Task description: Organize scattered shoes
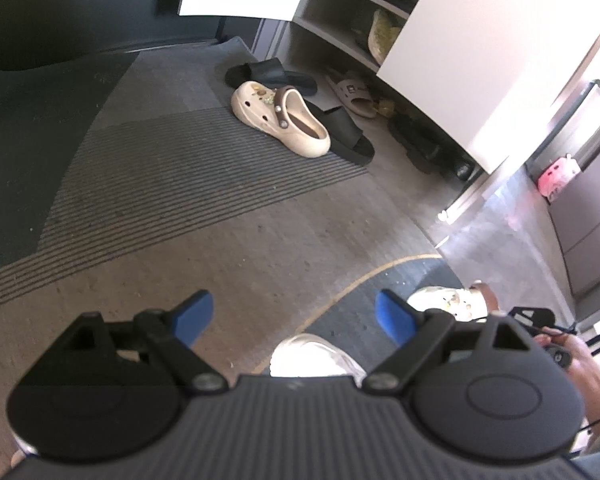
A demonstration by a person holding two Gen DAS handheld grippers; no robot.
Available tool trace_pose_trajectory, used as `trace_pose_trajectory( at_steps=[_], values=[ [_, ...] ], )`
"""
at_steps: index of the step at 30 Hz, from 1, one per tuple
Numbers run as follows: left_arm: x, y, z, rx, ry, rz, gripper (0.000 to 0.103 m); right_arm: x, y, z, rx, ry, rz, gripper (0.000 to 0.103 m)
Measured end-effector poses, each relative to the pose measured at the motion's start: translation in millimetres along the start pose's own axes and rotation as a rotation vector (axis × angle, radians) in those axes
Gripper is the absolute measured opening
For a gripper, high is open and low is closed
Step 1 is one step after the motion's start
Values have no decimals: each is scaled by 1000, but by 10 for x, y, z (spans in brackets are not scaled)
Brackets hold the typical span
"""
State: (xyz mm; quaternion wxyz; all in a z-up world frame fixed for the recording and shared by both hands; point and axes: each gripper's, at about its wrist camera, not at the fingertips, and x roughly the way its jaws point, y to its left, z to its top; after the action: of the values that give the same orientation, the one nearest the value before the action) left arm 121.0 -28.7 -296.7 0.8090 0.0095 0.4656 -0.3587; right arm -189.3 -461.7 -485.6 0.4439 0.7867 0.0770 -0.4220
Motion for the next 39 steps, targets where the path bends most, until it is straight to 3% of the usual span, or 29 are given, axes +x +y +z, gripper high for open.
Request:
trace_pose_trajectory(
  at_steps=[3,7,8,9,12,13,16,18,22,24,25,28,32,34,35,36,39],
  values=[
    [18,24,6,-22,7,-14,90,47,-20,79,-12,33,8,32],
    [19,3,3,-17,11,-28,90,60,-101,251,-1,148,51,33],
    [2,-7,1,-12,6,-41,90,54,-90,279,-13,168,65,38],
    [-18,-17,1,-7,1,-55,90,47,-76,305,-27,186,78,52],
    [-93,-70,12,26,-29,-65,91,-64,-9,357,-92,195,162,77],
    [-113,-88,15,37,-41,-59,91,-155,43,387,-141,183,183,77],
    [-155,-115,13,55,-61,-61,91,-419,309,417,-400,116,178,77],
    [-157,-119,3,56,-61,-74,91,-542,558,345,-664,80,187,77],
    [-107,-151,-15,77,-51,-48,91,-572,962,-443,-1716,94,121,76],
    [-87,-149,2,67,-53,-35,91,-470,912,-631,-1972,149,87,75],
    [-80,-141,10,57,-53,-33,91,-321,912,-641,-2036,208,35,75],
    [-54,-102,32,33,-51,-21,91,-122,936,-542,-2024,267,8,75],
    [-18,-81,23,36,-40,-16,92,196,905,-601,-2101,416,-36,75],
    [4,-97,-2,45,-25,-55,93,276,924,-682,-2124,438,-30,72],
    [5,-114,-12,53,-23,-65,93,277,914,-716,-2124,433,-26,65],
    [2,-140,-20,64,-23,-68,93,312,945,-780,-2070,437,-13,50],
    [-20,-216,-39,99,-35,-68,93,341,975,-841,-1965,458,6,36]
  ],
)
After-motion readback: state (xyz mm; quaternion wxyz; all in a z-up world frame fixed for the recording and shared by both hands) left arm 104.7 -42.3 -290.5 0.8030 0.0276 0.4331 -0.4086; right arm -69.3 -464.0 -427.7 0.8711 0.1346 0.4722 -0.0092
